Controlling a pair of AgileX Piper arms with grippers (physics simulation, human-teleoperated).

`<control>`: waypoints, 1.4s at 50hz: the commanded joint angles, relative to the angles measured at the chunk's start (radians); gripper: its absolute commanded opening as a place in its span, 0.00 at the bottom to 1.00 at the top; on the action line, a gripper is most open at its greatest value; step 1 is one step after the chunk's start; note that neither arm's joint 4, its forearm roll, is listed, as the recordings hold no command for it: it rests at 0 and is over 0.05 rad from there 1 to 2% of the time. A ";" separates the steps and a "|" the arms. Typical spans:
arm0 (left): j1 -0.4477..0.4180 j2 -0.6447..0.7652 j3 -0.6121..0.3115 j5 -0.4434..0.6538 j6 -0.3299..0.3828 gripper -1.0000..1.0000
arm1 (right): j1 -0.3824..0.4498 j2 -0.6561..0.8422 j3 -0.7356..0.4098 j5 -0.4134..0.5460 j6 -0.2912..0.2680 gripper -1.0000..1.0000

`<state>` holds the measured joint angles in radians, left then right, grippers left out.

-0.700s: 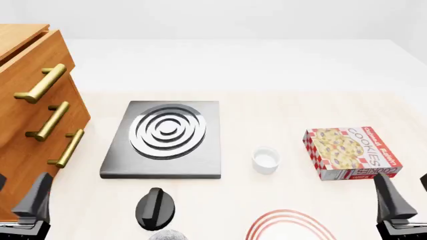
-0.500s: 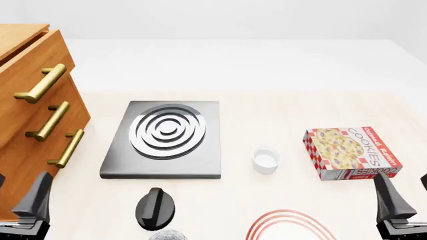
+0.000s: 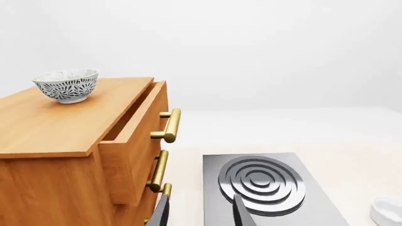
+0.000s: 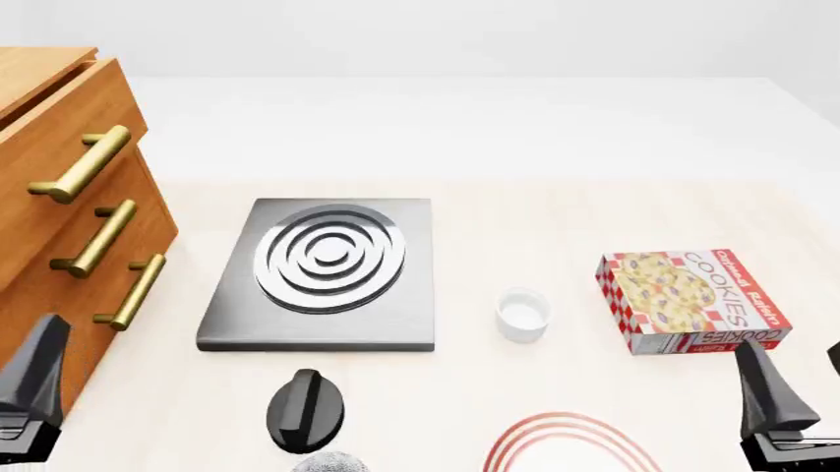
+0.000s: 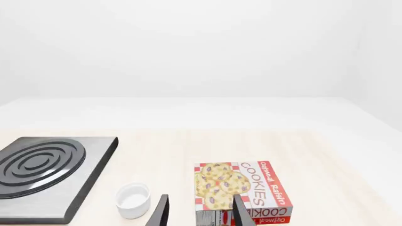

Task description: Pick the akita bowl on the wooden cabinet and place it on the plate.

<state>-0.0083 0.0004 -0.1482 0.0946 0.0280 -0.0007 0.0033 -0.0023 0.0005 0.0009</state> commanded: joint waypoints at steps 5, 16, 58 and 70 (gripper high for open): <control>-0.007 0.000 -0.193 0.163 -0.019 1.00 | 0.000 0.000 0.001 -0.001 0.000 1.00; -0.018 0.004 -0.380 0.298 -0.002 1.00 | 0.000 0.001 0.001 -0.002 0.000 1.00; 0.237 0.354 -0.759 0.295 -0.163 1.00 | 0.000 0.001 0.001 -0.002 0.000 1.00; 0.339 0.447 -0.837 0.305 -0.220 1.00 | 0.000 0.001 0.001 -0.002 0.000 1.00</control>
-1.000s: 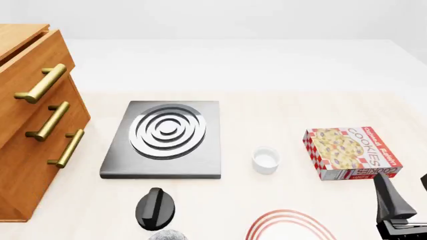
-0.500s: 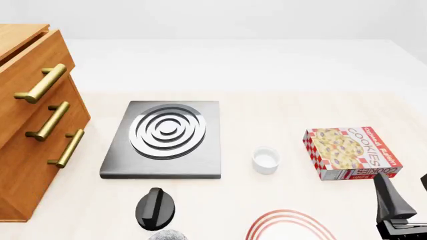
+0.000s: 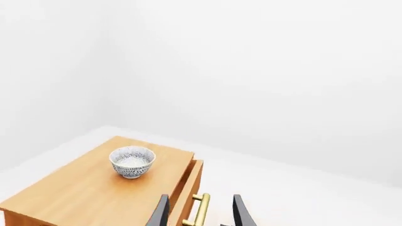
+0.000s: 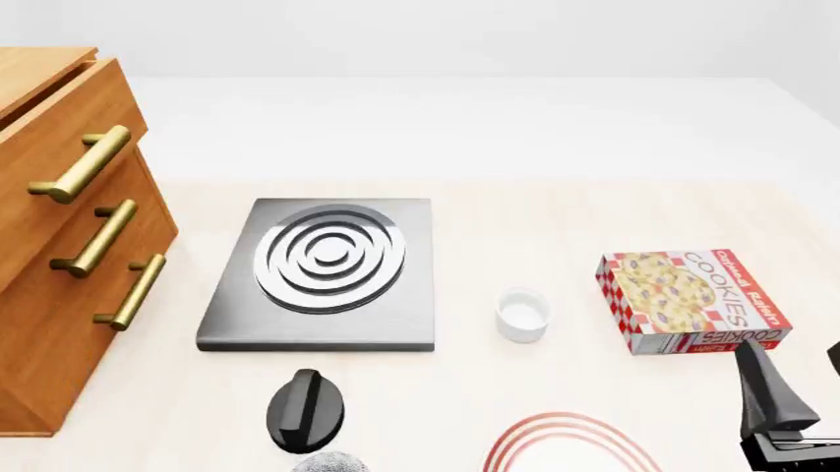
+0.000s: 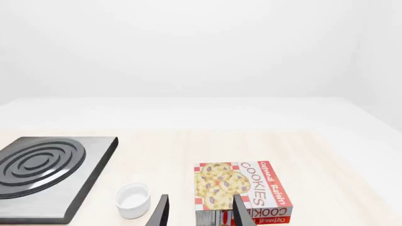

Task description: Pick the akita bowl on the wooden cabinet and place it on the plate.

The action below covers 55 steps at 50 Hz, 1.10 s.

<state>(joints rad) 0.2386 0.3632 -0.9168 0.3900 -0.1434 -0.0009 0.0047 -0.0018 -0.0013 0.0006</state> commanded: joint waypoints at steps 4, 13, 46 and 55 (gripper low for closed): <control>0.119 0.114 -0.084 0.011 -0.073 1.00 | 0.000 0.000 0.000 0.000 0.000 1.00; 0.175 0.163 -0.117 0.003 -0.095 1.00 | 0.000 0.000 0.000 0.000 0.000 1.00; 0.450 0.453 -0.149 -0.100 -0.284 1.00 | 0.000 0.000 0.000 0.000 0.000 1.00; 0.463 0.491 -0.153 -0.118 -0.283 1.00 | 0.000 0.000 0.000 0.000 0.000 1.00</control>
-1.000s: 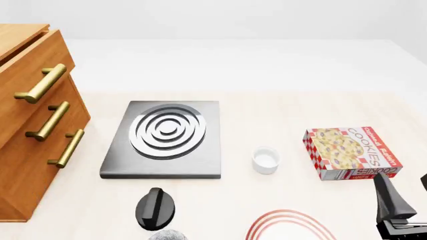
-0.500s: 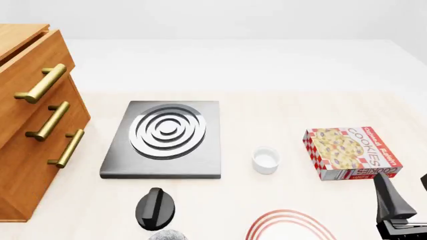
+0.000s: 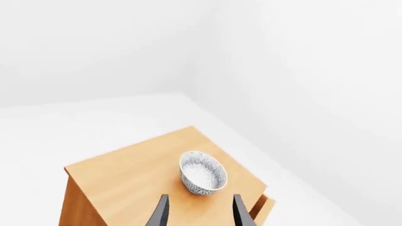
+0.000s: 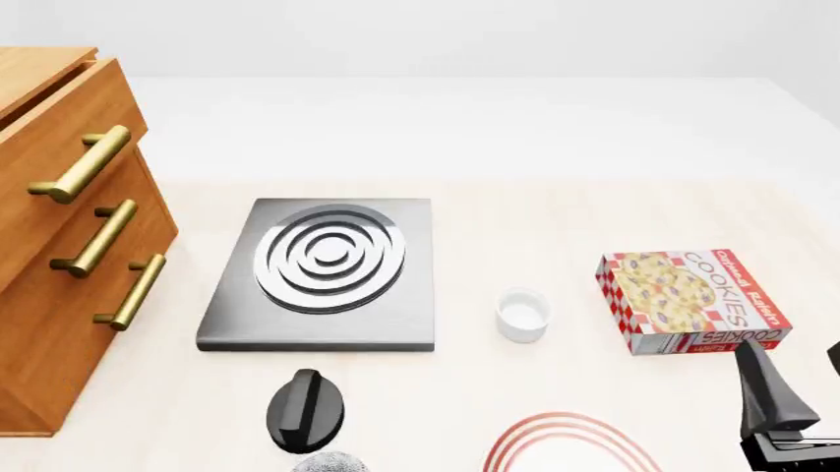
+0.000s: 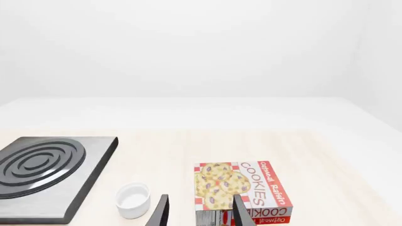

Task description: Pick the akita bowl on the wooden cabinet and place it on the plate.

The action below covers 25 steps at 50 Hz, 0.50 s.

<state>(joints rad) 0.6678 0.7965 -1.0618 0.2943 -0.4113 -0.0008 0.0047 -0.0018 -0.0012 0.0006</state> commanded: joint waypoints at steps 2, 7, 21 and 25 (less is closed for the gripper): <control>0.039 0.072 -0.013 -0.026 -0.018 1.00 | 0.000 0.000 0.000 0.000 0.000 1.00; 0.056 0.109 -0.034 -0.031 -0.029 1.00 | 0.000 0.000 0.000 0.000 0.000 1.00; 0.056 0.174 -0.071 -0.027 -0.046 1.00 | 0.000 0.000 0.000 0.000 0.000 1.00; 0.053 0.187 -0.093 -0.017 -0.046 1.00 | 0.000 0.000 0.000 0.000 0.000 1.00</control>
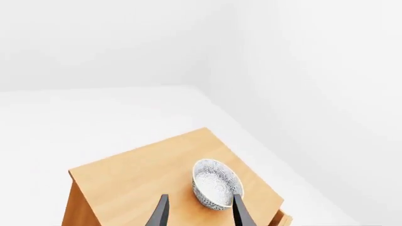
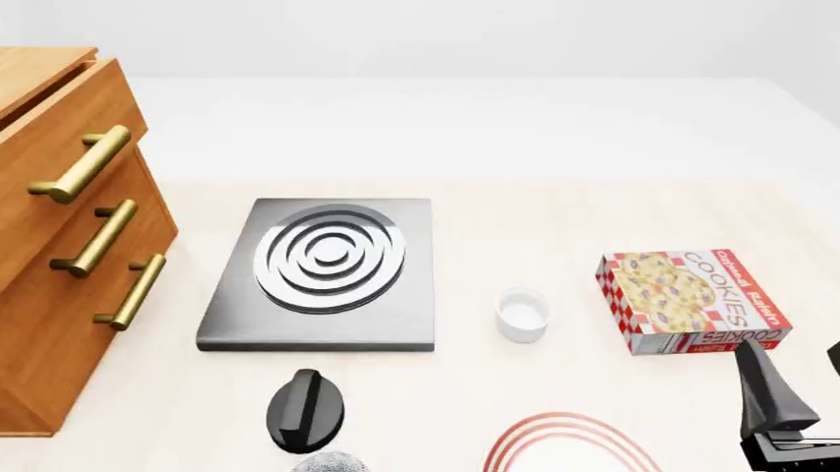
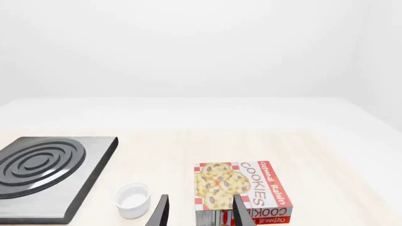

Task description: Pick the akita bowl on the wooden cabinet and place it on the plate.

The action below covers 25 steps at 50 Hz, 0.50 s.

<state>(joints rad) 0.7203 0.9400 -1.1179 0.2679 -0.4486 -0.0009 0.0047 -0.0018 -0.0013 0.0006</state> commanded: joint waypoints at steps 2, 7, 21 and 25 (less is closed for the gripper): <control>0.000 0.052 -0.047 0.013 -0.008 1.00 | 0.000 0.000 0.000 0.000 0.000 1.00; -0.009 0.080 -0.065 0.017 -0.005 1.00 | 0.000 0.000 0.000 0.000 0.000 1.00; -0.023 0.135 -0.107 0.030 -0.020 1.00 | 0.000 0.000 0.000 0.000 0.000 1.00; -0.022 0.150 -0.118 0.032 -0.023 1.00 | 0.000 0.000 0.000 0.000 0.000 1.00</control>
<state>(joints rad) 0.7017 1.0518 -1.2084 0.2934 -0.4626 -0.0008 0.0047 -0.0018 -0.0013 0.0006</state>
